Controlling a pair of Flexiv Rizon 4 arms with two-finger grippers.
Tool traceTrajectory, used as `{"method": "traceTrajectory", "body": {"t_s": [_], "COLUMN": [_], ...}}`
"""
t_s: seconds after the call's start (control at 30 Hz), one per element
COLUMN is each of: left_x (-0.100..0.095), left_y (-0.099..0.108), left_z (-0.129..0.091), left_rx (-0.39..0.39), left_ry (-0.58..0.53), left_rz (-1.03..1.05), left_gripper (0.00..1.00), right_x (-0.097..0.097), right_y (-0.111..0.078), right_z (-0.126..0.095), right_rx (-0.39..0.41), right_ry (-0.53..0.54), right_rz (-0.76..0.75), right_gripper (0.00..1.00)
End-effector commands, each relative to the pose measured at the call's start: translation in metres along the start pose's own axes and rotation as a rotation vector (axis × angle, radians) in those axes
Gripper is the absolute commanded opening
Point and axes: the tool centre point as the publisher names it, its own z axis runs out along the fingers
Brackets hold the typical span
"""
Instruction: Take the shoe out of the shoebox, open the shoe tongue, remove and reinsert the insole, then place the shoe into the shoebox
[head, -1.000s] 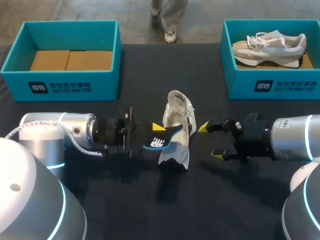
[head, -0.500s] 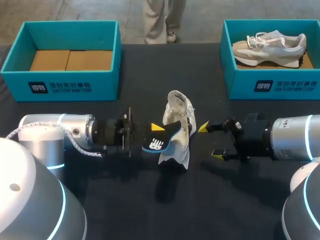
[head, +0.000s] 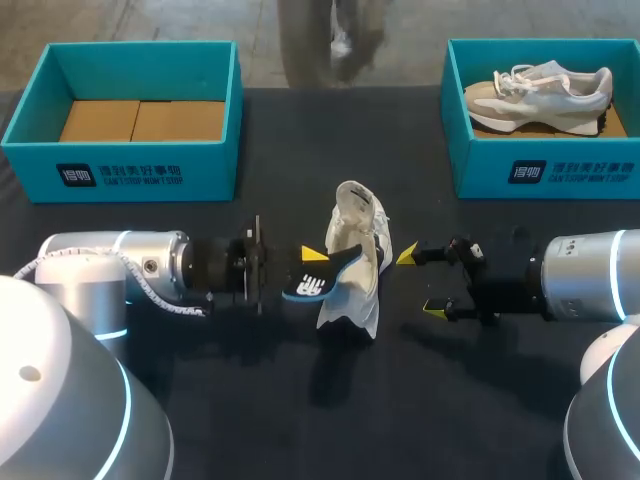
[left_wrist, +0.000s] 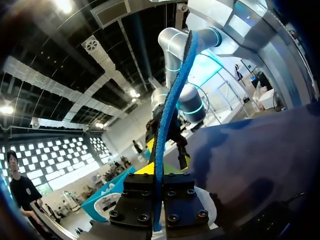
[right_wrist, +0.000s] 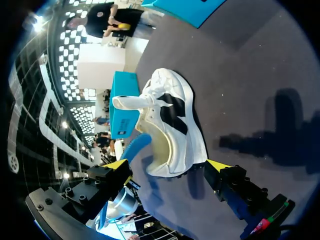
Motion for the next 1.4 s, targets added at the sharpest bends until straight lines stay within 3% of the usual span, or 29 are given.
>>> {"method": "traceTrajectory", "body": {"t_s": [0.03, 0.53, 0.87, 1.4], "left_x": [-0.002, -0.008, -0.009, 0.0], "left_y": [-0.006, -0.014, -0.016, -0.004], "left_z": [0.001, 0.007, 0.013, 0.021], "left_rx": [0.004, 0.053, 0.047, 0.038], "left_ry": [0.008, 0.04, 0.067, 0.1], "left_rz": [0.005, 0.029, 0.038, 0.02], "left_gripper": [0.0, 0.0, 0.0, 0.0], "right_x": [0.001, 0.001, 0.001, 0.001], "right_y": [-0.001, -0.001, -0.001, -0.001], "right_z": [0.0, 0.0, 0.0, 0.0], "right_rx": [-0.002, -0.002, -0.002, -0.002], "right_ry": [-0.004, -0.004, -0.004, -0.004], "right_rz": [0.001, 0.001, 0.001, 0.001], "right_gripper": [1.0, 1.0, 1.0, 1.0]}}
